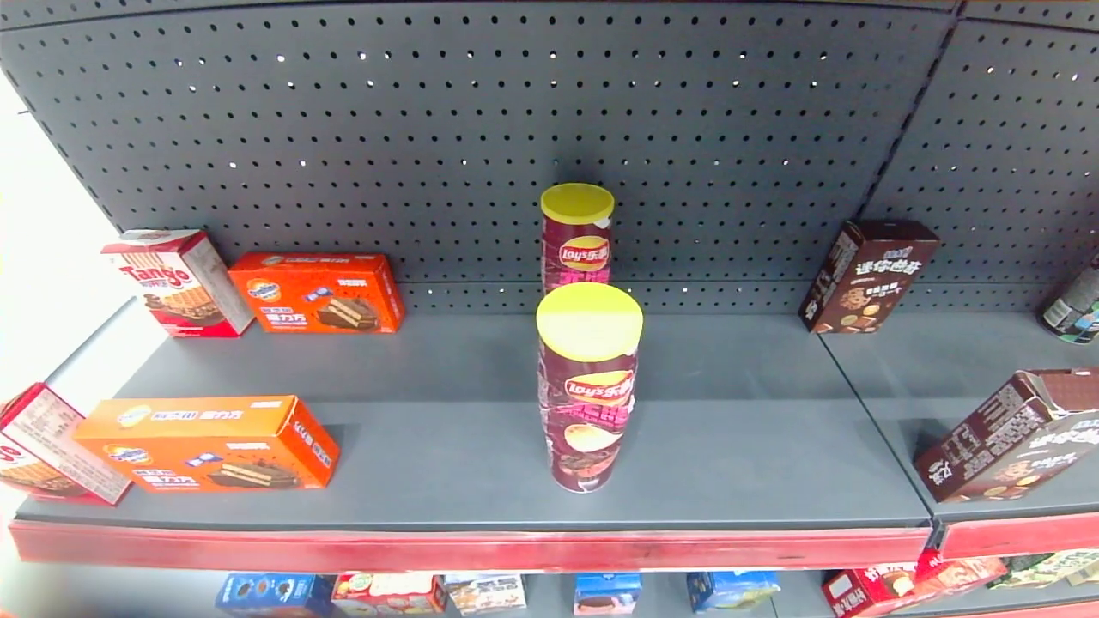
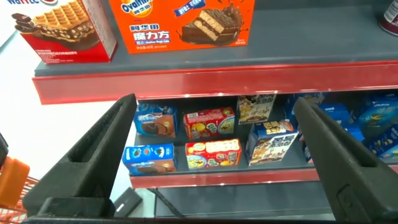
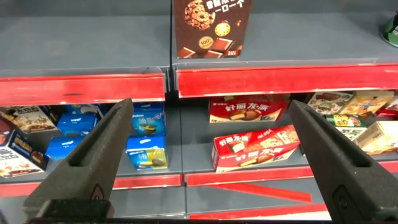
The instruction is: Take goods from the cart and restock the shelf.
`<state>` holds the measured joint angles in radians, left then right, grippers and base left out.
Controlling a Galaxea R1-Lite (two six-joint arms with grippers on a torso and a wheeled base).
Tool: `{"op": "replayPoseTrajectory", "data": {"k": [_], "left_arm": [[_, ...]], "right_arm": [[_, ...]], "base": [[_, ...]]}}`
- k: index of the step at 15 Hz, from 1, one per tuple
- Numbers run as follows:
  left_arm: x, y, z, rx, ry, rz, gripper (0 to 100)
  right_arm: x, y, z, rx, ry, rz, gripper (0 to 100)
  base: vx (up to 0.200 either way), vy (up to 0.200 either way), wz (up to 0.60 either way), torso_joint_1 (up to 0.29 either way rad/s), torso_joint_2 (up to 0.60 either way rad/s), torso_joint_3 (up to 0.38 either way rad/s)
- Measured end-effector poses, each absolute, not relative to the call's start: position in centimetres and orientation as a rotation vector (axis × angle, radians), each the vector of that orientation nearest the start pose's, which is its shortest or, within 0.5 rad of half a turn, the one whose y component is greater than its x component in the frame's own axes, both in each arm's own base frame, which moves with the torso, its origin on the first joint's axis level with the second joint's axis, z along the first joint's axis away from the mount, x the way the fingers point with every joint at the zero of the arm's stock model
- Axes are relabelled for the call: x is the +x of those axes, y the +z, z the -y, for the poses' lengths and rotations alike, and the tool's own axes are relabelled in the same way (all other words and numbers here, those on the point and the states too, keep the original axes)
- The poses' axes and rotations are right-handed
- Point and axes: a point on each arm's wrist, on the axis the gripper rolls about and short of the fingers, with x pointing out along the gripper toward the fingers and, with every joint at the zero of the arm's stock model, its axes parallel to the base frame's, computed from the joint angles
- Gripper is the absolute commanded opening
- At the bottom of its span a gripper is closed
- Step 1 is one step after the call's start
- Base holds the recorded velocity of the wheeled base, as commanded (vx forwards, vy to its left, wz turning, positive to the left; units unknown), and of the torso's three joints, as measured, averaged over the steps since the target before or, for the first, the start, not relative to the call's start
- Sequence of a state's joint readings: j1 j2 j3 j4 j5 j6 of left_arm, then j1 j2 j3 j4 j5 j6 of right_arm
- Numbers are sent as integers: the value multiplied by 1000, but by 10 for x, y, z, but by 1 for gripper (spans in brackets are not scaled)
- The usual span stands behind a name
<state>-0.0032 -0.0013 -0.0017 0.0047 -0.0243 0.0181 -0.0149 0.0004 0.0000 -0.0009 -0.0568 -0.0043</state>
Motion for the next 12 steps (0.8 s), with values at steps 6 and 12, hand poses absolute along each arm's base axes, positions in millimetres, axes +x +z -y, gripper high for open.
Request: {"op": "replayPoseTrajectory", "data": {"k": [6, 12], "left_arm": [[-23, 76, 0, 19, -26, 0, 100], [-23, 76, 0, 18, -26, 0, 100]], "right_arm": [[-23, 75, 1, -7, -63, -1, 100], [-23, 76, 0, -7, -51, 0, 100]], "base": [[0, 0, 0, 0, 0, 0], [0, 0, 0, 0, 0, 0]]}}
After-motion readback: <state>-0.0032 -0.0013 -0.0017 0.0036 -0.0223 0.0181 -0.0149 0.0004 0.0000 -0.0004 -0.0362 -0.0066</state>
